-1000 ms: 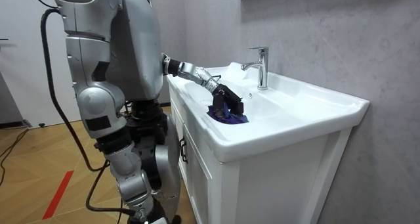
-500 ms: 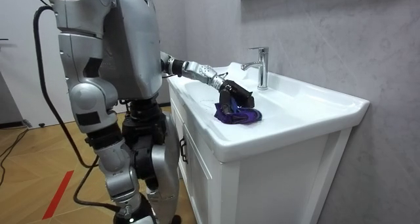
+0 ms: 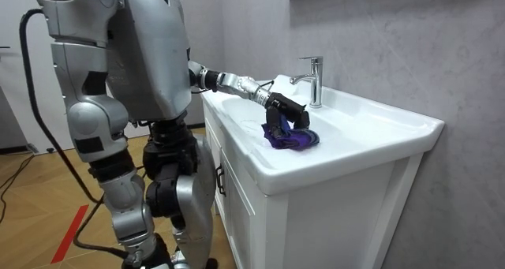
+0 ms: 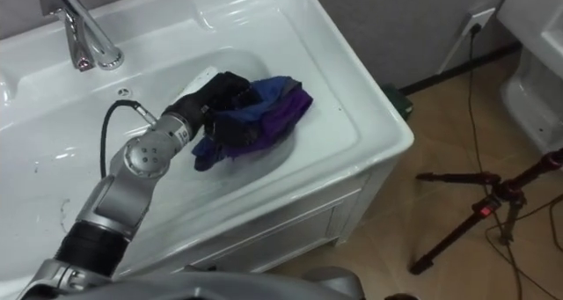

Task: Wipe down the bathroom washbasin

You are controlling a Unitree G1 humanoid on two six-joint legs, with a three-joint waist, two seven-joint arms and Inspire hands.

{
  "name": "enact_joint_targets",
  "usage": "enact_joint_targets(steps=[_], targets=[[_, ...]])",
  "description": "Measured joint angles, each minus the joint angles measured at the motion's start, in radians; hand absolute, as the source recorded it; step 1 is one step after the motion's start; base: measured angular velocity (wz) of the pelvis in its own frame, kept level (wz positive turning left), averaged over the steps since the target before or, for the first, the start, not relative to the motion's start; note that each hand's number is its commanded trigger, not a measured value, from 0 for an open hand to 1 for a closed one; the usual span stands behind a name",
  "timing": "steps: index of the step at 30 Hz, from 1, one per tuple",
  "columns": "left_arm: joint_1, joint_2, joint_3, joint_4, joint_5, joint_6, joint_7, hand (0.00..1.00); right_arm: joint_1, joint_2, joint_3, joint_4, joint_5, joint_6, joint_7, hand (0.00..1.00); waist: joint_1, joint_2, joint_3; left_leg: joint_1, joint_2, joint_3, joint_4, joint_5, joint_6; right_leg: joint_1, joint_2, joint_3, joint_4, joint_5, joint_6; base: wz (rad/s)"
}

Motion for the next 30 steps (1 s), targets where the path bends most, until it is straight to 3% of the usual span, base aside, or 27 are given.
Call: enact_joint_targets(steps=[5, 10, 19, 24, 30], targets=[[-0.007, 0.0, -0.008, 0.104, 0.042, -0.001, 0.051, 1.0, 0.001, -0.001, -0.001, 0.0, -0.001, 0.0, 0.009, 0.0, -0.012, -0.003, 0.0027, -0.003, 0.001, 0.0, 0.01, 0.0, 0.0, 0.001, -0.001, -0.006, 0.003, 0.0, -0.001, 0.0], [-0.007, 0.001, 0.002, 0.187, 0.052, -0.024, 0.116, 1.0, 0.005, -0.004, -0.004, -0.034, -0.001, 0.021, 0.007, 0.0, -0.007, -0.005, 0.0026, 0.001, 0.001, 0.001, 0.009, 0.0, 0.0, 0.002, 0.0, -0.003, 0.009, -0.002, -0.004, -0.01], [0.014, -0.002, 0.054, 0.312, 0.053, -0.08, 0.224, 1.0, 0.011, -0.003, -0.011, -0.038, -0.001, 0.023, 0.006, 0.0, 0.04, -0.008, 0.0015, 0.006, 0.001, 0.001, 0.011, 0.0, 0.0, 0.002, 0.001, 0.004, 0.016, -0.005, -0.005, -0.03], [0.056, -0.001, 0.1, 0.325, 0.075, -0.087, 0.261, 1.0, 0.011, -0.004, -0.039, -0.059, -0.012, 0.036, 0.005, 0.0, 0.045, 0.0, -0.013, -0.001, 0.0, 0.0, 0.01, 0.0, 0.0, -0.003, 0.0, -0.002, 0.014, -0.006, -0.006, 0.02], [0.085, 0.001, 0.161, 0.386, 0.085, -0.096, 0.321, 1.0, 0.011, -0.006, -0.072, -0.078, -0.025, 0.034, -0.01, 0.0, 0.049, 0.01, -0.0209, 0.003, -0.002, -0.003, 0.012, 0.0, 0.0, 0.005, 0.0, -0.016, 0.013, -0.006, -0.009, 0.04]])
